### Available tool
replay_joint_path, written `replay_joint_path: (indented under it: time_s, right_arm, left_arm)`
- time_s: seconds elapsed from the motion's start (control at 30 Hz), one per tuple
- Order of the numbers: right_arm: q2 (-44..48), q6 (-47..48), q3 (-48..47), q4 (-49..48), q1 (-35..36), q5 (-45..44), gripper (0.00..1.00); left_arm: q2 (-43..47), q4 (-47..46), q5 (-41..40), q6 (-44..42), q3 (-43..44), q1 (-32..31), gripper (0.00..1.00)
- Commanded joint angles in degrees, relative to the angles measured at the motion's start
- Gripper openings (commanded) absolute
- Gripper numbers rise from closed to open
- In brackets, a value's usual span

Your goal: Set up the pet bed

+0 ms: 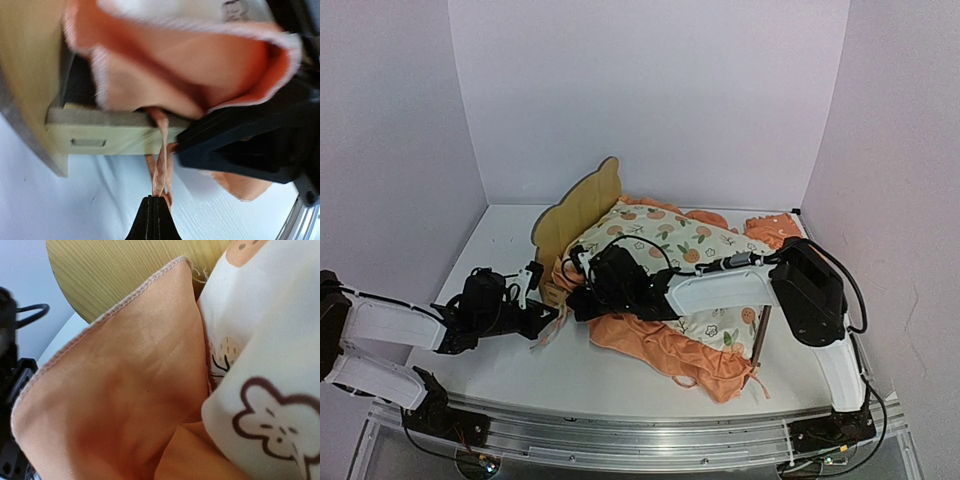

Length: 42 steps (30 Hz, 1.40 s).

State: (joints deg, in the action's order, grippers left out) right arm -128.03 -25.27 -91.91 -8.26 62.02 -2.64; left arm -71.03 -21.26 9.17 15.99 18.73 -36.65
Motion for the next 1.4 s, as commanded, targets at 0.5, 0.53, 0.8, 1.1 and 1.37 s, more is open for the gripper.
replay_joint_path:
  time_s: [0.5,0.53,0.8,1.1,1.37]
  right_arm:
    - [-6.55,-4.54,-0.66,-7.22,0.34,2.19,0.00]
    - [-6.33,-5.00,0.26,-8.34,0.22,2.20,0.00]
    - [-5.99,-4.75,2.76,-8.70,0.00,2.14,0.00]
    - [-6.43,-3.65,2.72,-7.84,-0.04,1.85,0.00]
    - [-5.83,-2.88,2.87,-6.57,-0.02,1.67,0.00]
  left_arm:
    - [-0.13,-1.86,14.53,-7.50,1.03,0.43,0.00]
    - [0.12,-0.58,14.72,-7.37,1.69,0.55,0.01]
    - [2.18,17.39,14.20,-8.17,13.56,1.40,0.20]
    - [7.26,39.05,22.15,-24.08,22.46,2.02,0.29]
    - [15.16,38.85,13.41,-48.60,16.20,8.98,0.12]
